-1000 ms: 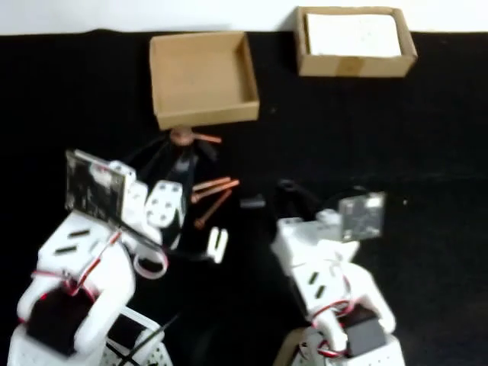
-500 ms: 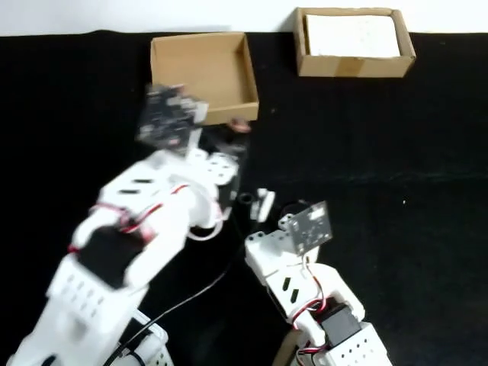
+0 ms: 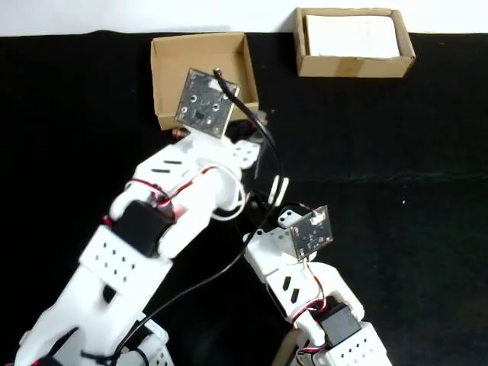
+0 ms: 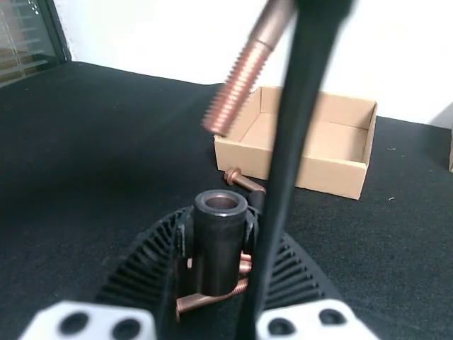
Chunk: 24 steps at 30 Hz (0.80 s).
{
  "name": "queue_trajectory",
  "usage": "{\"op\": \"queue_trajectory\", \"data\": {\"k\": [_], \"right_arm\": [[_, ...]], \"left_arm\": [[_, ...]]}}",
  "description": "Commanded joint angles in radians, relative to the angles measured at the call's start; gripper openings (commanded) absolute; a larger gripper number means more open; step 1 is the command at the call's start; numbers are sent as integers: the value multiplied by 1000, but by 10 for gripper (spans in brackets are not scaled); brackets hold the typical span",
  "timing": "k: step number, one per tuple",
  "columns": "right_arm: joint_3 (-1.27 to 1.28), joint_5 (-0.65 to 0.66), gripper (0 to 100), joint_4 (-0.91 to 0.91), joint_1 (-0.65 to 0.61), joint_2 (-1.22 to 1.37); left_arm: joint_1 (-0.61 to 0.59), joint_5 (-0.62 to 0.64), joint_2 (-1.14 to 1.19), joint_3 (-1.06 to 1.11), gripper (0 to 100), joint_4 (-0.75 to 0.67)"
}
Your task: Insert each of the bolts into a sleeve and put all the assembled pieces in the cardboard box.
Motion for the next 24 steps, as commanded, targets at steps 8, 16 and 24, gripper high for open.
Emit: {"op": "queue_trajectory", "data": {"k": [8, 16, 24], "right_arm": [[-13, -180, 8, -21, -7, -8], [-13, -204, 8, -21, 33, -10], [-13, -204, 8, -21, 36, -10]], "left_arm": [[13, 8, 30, 27, 9, -63], [7, 8, -36, 150, 9, -127], [13, 8, -28, 159, 9, -195]]}}
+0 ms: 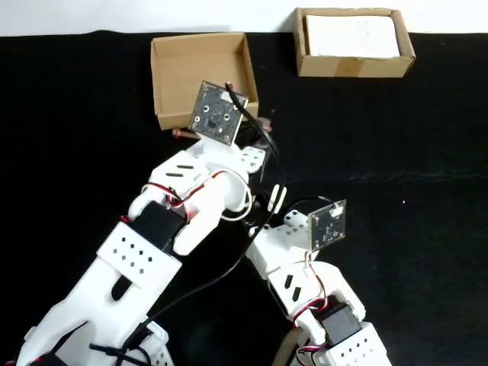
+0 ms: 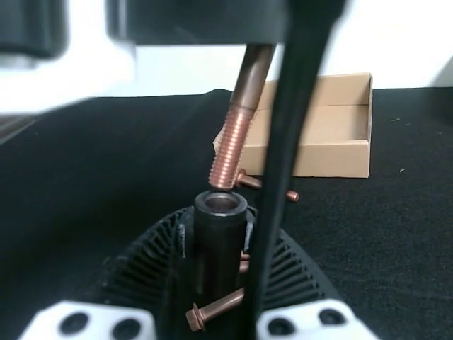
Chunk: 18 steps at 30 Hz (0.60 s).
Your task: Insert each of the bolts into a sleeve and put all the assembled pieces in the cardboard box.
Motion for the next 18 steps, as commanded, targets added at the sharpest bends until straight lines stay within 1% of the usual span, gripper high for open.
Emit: {"op": "queue_trajectory", "data": {"k": [1, 6, 10, 18], "right_arm": [[-12, -8, 8, -21, 12, -10], [-4, -8, 8, -21, 12, -10], [-4, -8, 8, -21, 12, -10], [-4, -8, 8, -21, 12, -10]], "left_arm": [[13, 6, -25, -5, 9, -23], [54, 6, -33, -22, 9, -21], [71, 6, -33, -73, 9, 40], [53, 3, -27, -47, 9, 51]]}}
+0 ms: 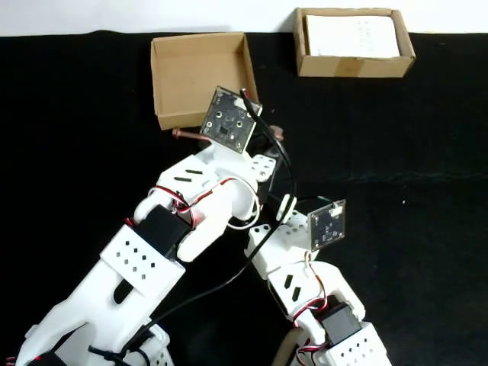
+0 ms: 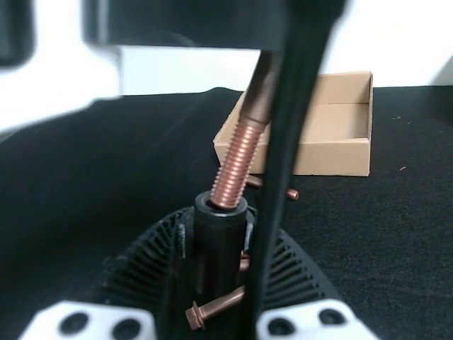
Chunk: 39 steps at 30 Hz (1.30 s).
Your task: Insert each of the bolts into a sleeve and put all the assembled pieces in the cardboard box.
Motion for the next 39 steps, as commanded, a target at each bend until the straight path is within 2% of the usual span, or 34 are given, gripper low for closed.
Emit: {"op": "queue_trajectory", "data": {"k": [1, 15, 18, 22, 26, 34, 39], "right_arm": [[-4, -8, 8, -21, 12, -10], [-12, -8, 8, -21, 21, -4], [-13, -8, 8, -21, 51, -4], [-13, -8, 8, -21, 73, -4], [-13, -8, 8, -21, 70, -4], [-13, -5, 8, -21, 71, -2], [-13, -6, 8, -21, 91, 1]], "left_arm": [[-18, 3, -25, -18, 9, -2], [-38, -2, -33, 31, 9, 6], [-36, -9, -33, 2, 9, 80], [-16, -101, -33, -47, 9, 172], [5, -133, -27, -61, 17, 239], [7, -132, -27, -71, 120, 333], [7, -133, -25, -231, 171, 519]]}}
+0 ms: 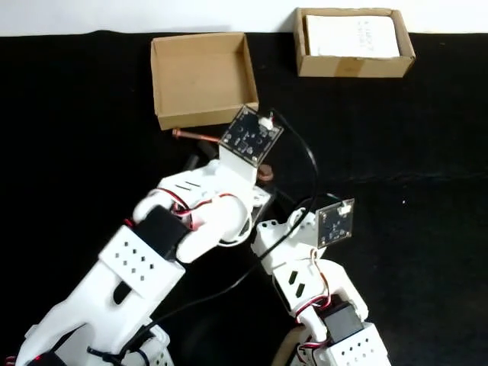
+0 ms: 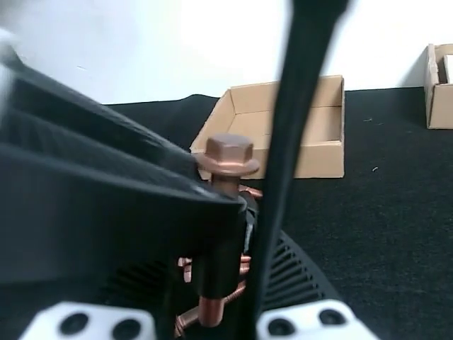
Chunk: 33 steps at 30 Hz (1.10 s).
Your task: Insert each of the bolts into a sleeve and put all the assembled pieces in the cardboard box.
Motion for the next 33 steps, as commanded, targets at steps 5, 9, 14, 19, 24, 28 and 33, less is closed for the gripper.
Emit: {"op": "queue_trajectory", "data": {"k": [5, 9, 14, 19, 24, 28, 33], "right_arm": [[-61, -6, 8, -19, 61, 22], [-177, -6, 8, -24, 87, 166], [-429, -3, 8, -25, 114, 469], [-711, 0, 8, -30, 130, 823], [-978, 0, 8, -177, 174, 1173], [-1190, 0, 8, -245, 177, 1446], [-1475, 0, 8, -320, 177, 1764]], "left_arm": [[1, -5, -27, -314, 175, 236], [1, -6, -30, -443, 171, 321], [-73, -75, -30, -515, 81, 391], [-280, -262, -38, -453, 8, 445], [-522, -279, -148, -361, 8, 436], [-676, -279, -260, -199, 8, 376], [-842, -279, -352, 73, 9, 249]]}}
